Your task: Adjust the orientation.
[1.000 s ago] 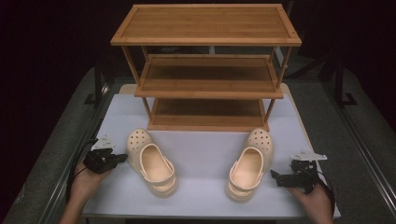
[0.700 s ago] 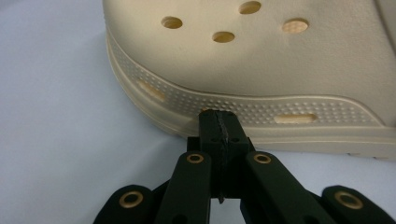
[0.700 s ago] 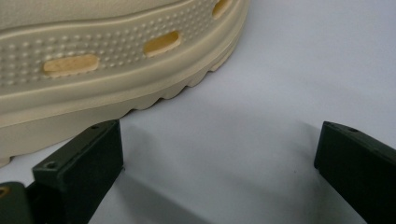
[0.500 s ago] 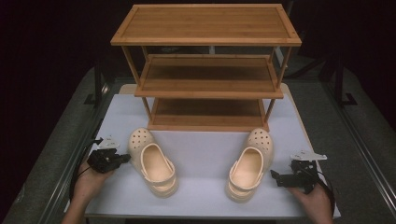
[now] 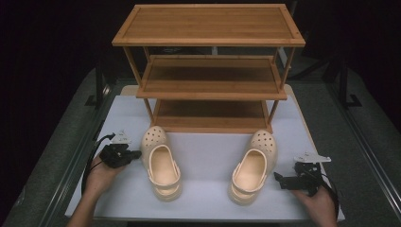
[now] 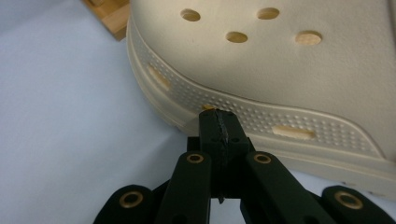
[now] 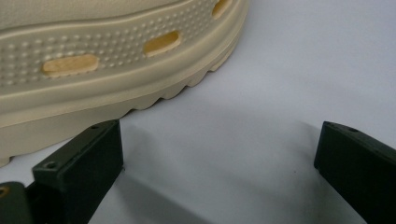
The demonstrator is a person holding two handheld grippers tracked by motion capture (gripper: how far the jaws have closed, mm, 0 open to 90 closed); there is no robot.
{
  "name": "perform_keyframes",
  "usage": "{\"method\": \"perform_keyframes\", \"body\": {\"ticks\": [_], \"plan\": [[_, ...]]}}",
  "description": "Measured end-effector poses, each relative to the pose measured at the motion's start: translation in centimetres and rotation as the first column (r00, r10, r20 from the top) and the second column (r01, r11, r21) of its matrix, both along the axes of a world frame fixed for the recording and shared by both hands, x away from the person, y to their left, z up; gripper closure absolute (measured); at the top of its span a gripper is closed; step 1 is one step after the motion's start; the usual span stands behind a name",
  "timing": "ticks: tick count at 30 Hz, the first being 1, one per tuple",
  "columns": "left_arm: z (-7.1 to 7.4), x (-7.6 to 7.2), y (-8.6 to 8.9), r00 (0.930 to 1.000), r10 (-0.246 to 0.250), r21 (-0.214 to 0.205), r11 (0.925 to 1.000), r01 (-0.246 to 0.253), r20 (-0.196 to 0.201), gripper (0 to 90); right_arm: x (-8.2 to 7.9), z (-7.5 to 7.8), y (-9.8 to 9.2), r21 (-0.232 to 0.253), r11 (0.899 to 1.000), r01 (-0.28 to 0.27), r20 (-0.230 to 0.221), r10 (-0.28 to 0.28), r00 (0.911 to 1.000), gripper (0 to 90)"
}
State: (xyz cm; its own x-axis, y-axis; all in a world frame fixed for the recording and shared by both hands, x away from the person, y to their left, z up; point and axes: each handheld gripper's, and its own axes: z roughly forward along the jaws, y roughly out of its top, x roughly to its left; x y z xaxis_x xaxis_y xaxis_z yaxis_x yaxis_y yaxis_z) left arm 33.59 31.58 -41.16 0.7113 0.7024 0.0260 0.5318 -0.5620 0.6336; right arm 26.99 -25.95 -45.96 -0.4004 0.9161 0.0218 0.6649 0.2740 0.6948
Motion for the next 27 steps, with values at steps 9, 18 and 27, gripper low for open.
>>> {"method": "perform_keyframes", "body": {"ticks": [9,18,27], "plan": [[-0.1,1.6,-1.8,0.9995,-0.032,-0.01,0.9994,0.032,-0.006,90.0,0.0,0.0,0.0,0.001,1.0,0.001,0.001,-0.001,1.0,0.8],[0.0,2.7,-3.7,0.9983,-0.058,-0.002,0.9983,0.058,-0.006,90.0,0.0,0.0,0.0,0.002,1.0,0.001,-0.001,-0.001,1.0,0.8],[-0.1,3.3,-5.5,0.9966,-0.082,-0.01,0.9966,0.082,-0.006,90.0,0.0,0.0,0.0,0.001,1.0,0.0,0.001,0.0,1.0,0.8]]}}
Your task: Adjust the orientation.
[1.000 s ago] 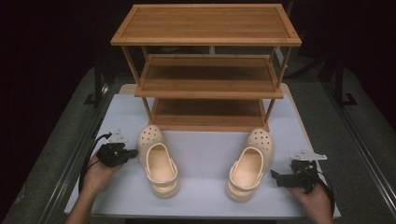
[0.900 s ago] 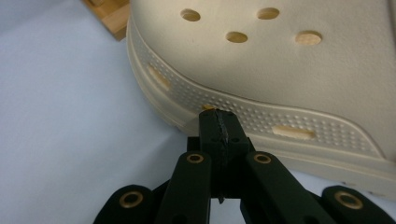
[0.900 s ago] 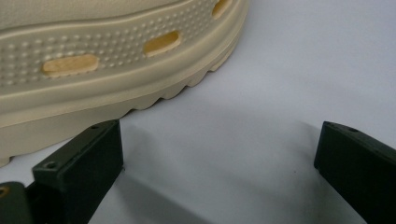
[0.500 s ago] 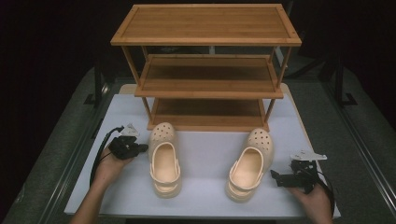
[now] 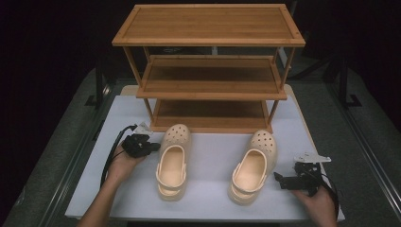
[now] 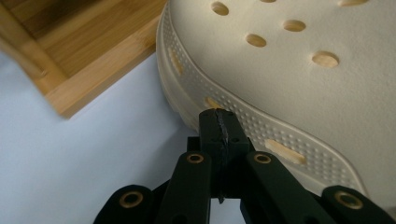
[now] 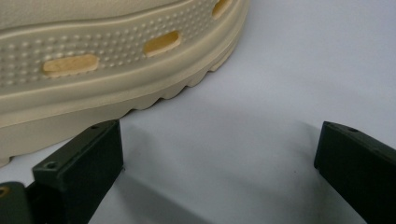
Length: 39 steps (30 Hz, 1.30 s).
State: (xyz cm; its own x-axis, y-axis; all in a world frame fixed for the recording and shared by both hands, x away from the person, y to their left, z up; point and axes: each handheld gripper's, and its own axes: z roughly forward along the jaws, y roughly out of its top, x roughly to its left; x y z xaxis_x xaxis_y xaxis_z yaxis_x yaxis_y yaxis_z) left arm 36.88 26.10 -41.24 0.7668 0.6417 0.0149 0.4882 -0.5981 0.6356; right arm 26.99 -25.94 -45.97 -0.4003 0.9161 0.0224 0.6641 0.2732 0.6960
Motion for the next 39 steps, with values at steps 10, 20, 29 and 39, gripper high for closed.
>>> {"method": "perform_keyframes", "body": {"ticks": [10,20,29,39], "plan": [[-0.1,0.5,-2.5,0.9996,-0.028,-0.009,0.9996,0.028,-0.002,90.0,0.0,0.0,0.0,0.001,1.0,0.001,-0.001,-0.001,1.0,0.8],[0.1,0.5,-2.5,0.9994,-0.035,-0.037,0.9987,0.035,0.003,90.0,0.0,0.0,0.0,0.001,1.0,0.001,-0.001,-0.001,1.0,0.8],[3.2,-2.2,-0.6,0.9985,-0.049,-0.117,0.9918,0.052,0.025,73.1,0.0,0.0,0.0,0.0,1.0,0.0,0.001,0.0,1.0,0.8],[3.8,-5.0,-1.6,0.9957,-0.091,-0.186,0.9781,0.093,0.02,54.0,0.0,0.0,0.0,0.0,1.0,0.001,-0.002,-0.001,1.0,0.8]]}}
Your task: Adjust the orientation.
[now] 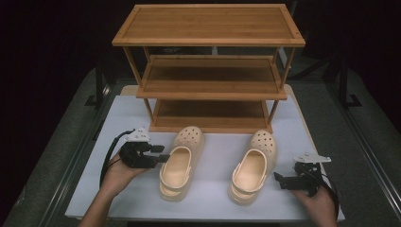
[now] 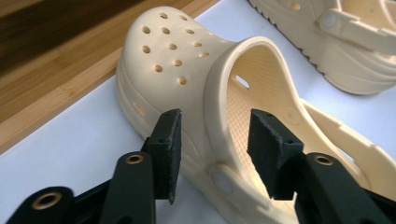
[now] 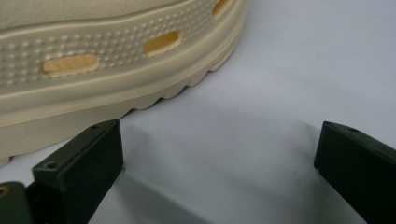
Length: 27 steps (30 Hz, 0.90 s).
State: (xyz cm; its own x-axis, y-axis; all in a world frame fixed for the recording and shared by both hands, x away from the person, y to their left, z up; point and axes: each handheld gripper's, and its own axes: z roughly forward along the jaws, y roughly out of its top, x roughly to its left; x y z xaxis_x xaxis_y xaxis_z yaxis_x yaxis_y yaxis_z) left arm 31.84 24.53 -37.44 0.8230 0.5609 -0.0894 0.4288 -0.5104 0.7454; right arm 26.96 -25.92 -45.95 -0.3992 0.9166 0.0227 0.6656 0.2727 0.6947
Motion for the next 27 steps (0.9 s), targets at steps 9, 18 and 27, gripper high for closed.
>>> {"method": "perform_keyframes", "body": {"ticks": [9,18,27], "plan": [[-1.3,0.6,-1.7,0.9991,0.004,0.038,0.9993,-0.006,0.043,66.1,0.0,0.0,0.0,-0.001,1.0,-0.001,0.003,0.001,1.0,0.8],[-0.7,0.4,-1.0,0.9928,0.043,0.092,0.9943,-0.054,0.111,81.3,0.0,0.0,0.0,0.0,1.0,-0.001,0.002,0.001,1.0,0.8],[-0.4,0.4,0.4,0.9863,0.093,0.087,0.9906,-0.105,0.136,83.1,0.0,0.0,0.0,0.0,1.0,-0.001,0.002,0.001,1.0,0.8]]}}
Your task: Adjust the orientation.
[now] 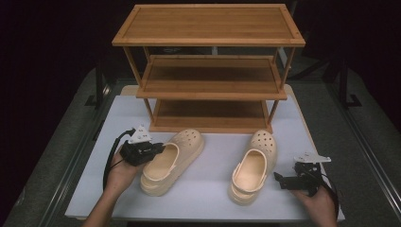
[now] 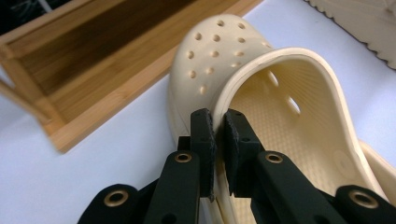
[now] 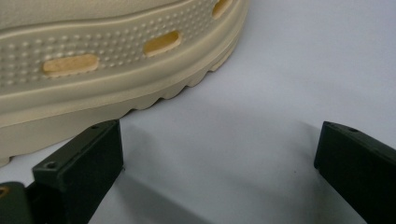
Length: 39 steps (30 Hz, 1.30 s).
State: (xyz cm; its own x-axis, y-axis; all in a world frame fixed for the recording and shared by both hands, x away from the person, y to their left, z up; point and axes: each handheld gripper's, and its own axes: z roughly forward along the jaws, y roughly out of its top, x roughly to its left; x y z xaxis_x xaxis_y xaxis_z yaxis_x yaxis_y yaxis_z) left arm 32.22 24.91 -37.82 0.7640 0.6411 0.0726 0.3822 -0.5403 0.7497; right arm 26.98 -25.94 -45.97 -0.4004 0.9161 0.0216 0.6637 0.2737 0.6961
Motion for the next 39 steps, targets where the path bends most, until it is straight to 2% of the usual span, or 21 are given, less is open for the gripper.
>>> {"method": "perform_keyframes", "body": {"ticks": [5,7,9,10,17,23,24,25,26,31,32,35,39], "plan": [[0.2,0.0,1.2,0.9992,0.04,-0.009,0.9992,-0.039,0.009,83.5,0.0,0.0,0.0,0.001,1.0,0.001,-0.002,-0.001,1.0,0.8],[0.1,0.2,2.0,0.9971,0.074,-0.01,0.9972,-0.074,0.019,83.4,0.0,0.0,0.0,0.001,1.0,0.001,-0.002,-0.001,1.0,0.8],[0.1,0.2,2.2,0.9965,0.081,-0.005,0.9967,-0.081,0.021,83.4,0.0,0.0,0.0,0.0,1.0,0.0,-0.003,0.0,1.0,0.8],[0.0,0.3,2.5,0.9958,0.09,-0.019,0.9958,-0.09,0.013,83.3,0.0,0.0,0.0,-0.001,1.0,0.0,-0.001,0.0,1.0,0.8],[-0.4,-0.3,2.3,0.9981,0.06,-0.016,0.9981,-0.06,-0.018,82.0,0.0,0.0,0.0,0.0,1.0,0.001,-0.001,-0.001,1.0,0.8],[-0.5,-0.5,2.1,0.9981,0.057,-0.02,0.9981,-0.057,-0.022,78.9,0.0,0.0,0.0,0.0,1.0,0.0,-0.001,0.0,1.0,0.8],[-0.5,-0.4,2.3,0.9977,0.055,-0.038,0.9977,-0.056,-0.039,77.1,0.0,0.0,0.0,0.0,1.0,0.0,-0.001,0.0,1.0,0.8],[-0.5,-0.4,2.3,0.9977,0.055,-0.038,0.9977,-0.056,-0.039,75.4,0.0,0.0,0.0,0.0,1.0,0.0,-0.001,0.0,1.0,0.8],[-0.5,-0.4,2.6,0.9971,0.052,-0.067,0.9962,-0.055,-0.057,71.6,0.0,0.0,0.0,0.0,1.0,0.0,-0.001,0.0,1.0,0.8],[-0.4,-0.6,3.2,0.996,0.055,-0.079,0.995,-0.061,-0.07,56.2,0.0,0.0,0.0,0.0,1.0,0.0,-0.001,0.0,1.0,0.8],[-0.4,-0.9,3.5,0.996,0.052,-0.093,0.994,-0.059,-0.073,53.8,0.0,0.0,0.0,0.0,1.0,0.0,-0.001,0.0,1.0,0.8],[-0.3,-1.0,3.9,0.9953,0.051,-0.092,0.9941,-0.058,-0.082,47.2,0.0,0.0,0.0,0.0,1.0,0.0,-0.001,0.0,1.0,0.8],[-0.5,-1.7,5.5,0.994,0.06,-0.103,0.9922,-0.069,-0.092,40.1,0.0,0.0,0.0,0.0,1.0,0.0,-0.001,0.0,1.0,0.8]]}}
